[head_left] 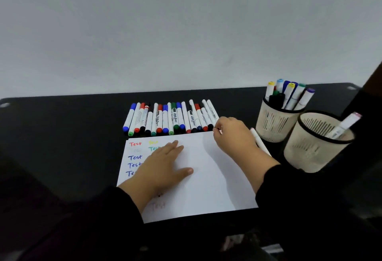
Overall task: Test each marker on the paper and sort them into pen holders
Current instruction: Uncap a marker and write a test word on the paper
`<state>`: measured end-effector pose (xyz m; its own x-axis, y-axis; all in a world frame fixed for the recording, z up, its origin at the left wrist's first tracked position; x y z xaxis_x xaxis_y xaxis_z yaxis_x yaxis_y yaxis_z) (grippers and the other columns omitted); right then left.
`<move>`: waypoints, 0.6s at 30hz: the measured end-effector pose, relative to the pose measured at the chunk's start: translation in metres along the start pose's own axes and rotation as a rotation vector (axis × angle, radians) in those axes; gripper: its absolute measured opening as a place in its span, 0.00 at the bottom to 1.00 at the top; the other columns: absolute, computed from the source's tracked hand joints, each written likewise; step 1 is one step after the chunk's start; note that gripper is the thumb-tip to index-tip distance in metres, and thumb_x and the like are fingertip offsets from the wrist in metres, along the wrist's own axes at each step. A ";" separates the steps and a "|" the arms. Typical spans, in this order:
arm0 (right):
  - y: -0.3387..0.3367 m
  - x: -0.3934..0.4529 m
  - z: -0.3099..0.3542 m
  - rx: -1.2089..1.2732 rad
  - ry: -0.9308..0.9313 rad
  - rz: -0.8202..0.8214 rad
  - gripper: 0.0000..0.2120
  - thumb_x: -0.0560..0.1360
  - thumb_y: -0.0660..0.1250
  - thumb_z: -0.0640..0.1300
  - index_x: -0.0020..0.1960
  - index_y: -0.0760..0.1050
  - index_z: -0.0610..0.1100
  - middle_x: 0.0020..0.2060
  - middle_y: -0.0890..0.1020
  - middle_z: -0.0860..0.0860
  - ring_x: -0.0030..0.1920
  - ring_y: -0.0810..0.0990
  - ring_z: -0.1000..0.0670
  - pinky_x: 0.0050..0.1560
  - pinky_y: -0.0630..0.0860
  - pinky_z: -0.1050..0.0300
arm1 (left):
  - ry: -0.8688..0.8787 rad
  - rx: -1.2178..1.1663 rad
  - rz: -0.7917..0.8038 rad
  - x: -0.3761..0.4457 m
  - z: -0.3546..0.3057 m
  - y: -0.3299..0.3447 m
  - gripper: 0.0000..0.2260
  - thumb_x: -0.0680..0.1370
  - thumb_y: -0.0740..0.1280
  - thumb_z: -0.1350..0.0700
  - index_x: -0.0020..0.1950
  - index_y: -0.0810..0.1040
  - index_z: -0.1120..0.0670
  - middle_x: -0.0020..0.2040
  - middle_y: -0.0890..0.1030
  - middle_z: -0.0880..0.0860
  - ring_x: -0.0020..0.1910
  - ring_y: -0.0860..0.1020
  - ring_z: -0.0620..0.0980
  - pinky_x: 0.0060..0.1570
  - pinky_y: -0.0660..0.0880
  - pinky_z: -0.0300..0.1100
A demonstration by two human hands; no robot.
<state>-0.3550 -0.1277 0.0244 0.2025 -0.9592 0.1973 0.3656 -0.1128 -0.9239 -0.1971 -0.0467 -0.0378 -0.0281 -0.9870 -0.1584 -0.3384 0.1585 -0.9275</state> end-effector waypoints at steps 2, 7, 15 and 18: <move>0.009 0.016 -0.009 0.001 0.049 0.039 0.12 0.79 0.59 0.47 0.60 0.73 0.43 0.54 0.76 0.45 0.54 0.74 0.45 0.48 0.72 0.53 | 0.033 0.027 0.003 0.012 -0.007 0.000 0.34 0.76 0.58 0.36 0.77 0.49 0.45 0.77 0.46 0.42 0.75 0.47 0.43 0.72 0.46 0.43; 0.025 0.047 -0.023 -0.037 0.099 0.114 0.13 0.79 0.59 0.43 0.62 0.70 0.42 0.56 0.75 0.43 0.54 0.74 0.43 0.45 0.69 0.54 | 0.086 0.043 0.009 0.024 -0.013 0.000 0.33 0.76 0.58 0.37 0.77 0.49 0.45 0.77 0.46 0.41 0.75 0.47 0.42 0.71 0.46 0.40; 0.047 0.070 -0.030 0.002 0.118 0.223 0.17 0.77 0.58 0.37 0.66 0.68 0.44 0.58 0.71 0.42 0.51 0.73 0.44 0.47 0.71 0.54 | 0.110 0.036 -0.029 0.026 -0.007 0.004 0.34 0.75 0.56 0.34 0.77 0.48 0.43 0.76 0.45 0.39 0.75 0.47 0.41 0.70 0.46 0.39; 0.048 0.075 -0.032 0.029 0.126 0.240 0.18 0.76 0.61 0.36 0.65 0.68 0.44 0.58 0.73 0.42 0.47 0.73 0.46 0.45 0.71 0.55 | 0.108 0.042 -0.028 0.026 -0.007 0.004 0.34 0.75 0.56 0.34 0.77 0.48 0.43 0.76 0.45 0.39 0.75 0.46 0.41 0.70 0.45 0.38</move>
<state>-0.3515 -0.2134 -0.0153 0.1725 -0.9825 -0.0703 0.3469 0.1274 -0.9292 -0.2059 -0.0721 -0.0433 -0.1209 -0.9879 -0.0971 -0.3009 0.1297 -0.9448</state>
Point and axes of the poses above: each hand's wrist, its own x-axis towards the middle knuckle, its own y-axis out of the palm, z = x × y, the point moved 9 cm from there along x, towards the middle knuckle
